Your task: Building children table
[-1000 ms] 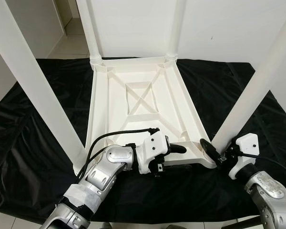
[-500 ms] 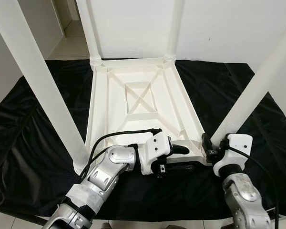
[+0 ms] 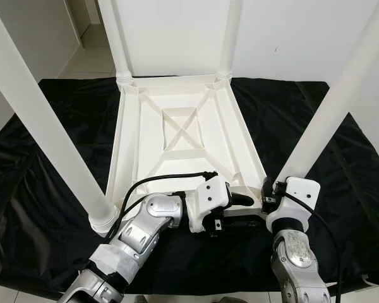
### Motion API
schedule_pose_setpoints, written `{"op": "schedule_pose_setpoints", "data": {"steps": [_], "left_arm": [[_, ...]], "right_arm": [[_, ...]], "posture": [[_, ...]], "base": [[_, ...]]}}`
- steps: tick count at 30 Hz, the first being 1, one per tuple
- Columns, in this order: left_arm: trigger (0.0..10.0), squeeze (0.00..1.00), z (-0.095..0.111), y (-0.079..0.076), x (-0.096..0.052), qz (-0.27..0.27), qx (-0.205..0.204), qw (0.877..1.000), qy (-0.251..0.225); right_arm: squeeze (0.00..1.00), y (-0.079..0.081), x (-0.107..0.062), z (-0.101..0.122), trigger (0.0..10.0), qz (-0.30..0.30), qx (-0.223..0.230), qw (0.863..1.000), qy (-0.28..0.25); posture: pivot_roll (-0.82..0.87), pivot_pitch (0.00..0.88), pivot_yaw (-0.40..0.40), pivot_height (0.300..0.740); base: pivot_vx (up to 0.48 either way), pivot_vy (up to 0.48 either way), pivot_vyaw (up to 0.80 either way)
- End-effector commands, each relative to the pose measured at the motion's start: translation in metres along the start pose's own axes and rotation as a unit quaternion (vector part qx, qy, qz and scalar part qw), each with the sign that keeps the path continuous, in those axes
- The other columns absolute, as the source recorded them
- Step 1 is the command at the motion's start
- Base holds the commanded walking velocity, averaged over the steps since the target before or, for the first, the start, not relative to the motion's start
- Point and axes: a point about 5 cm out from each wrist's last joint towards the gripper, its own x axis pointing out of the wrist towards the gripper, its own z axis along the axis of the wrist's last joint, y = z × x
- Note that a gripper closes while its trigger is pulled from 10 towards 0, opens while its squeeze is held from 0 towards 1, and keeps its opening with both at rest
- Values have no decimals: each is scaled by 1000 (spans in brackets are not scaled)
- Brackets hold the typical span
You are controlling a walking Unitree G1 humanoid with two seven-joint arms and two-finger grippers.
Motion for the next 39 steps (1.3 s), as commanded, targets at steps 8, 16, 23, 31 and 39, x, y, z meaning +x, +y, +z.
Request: {"op": "schedule_pose_setpoints", "data": {"steps": [8, 16, 23, 31, 39], "left_arm": [[10000, 0, -4, -2, -2, -13, -6, 1000, 7], [10000, 0, -5, -1, -2, -4, 8, 1000, 12], [10000, 0, -4, 0, -2, -2, 9, 1000, 13], [10000, 0, -3, 3, 0, -4, 15, 1000, 14], [10000, 0, -1, 3, 1, -2, 21, 1000, 11]], "right_arm": [[0, -4, -3, 0, 10000, 35, 12, 999, -8], [0, -18, -2, 0, 10000, 126, -61, 990, -32], [0, -30, 5, 4, 10000, 170, -62, 983, -42], [0, -39, 17, 3, 10000, 292, -98, 951, -24], [0, -39, 21, 0, 3216, 328, -107, 938, -19]], "posture": [[-121, 0, 14, 740], [-115, 0, 10, 740], [-118, 2, 12, 740], [-113, 3, 15, 740], [-100, 3, 10, 740]], "base": [[0, 0, 0], [0, 0, 0], [0, 0, 0], [0, 0, 0], [0, 0, 0]]}}
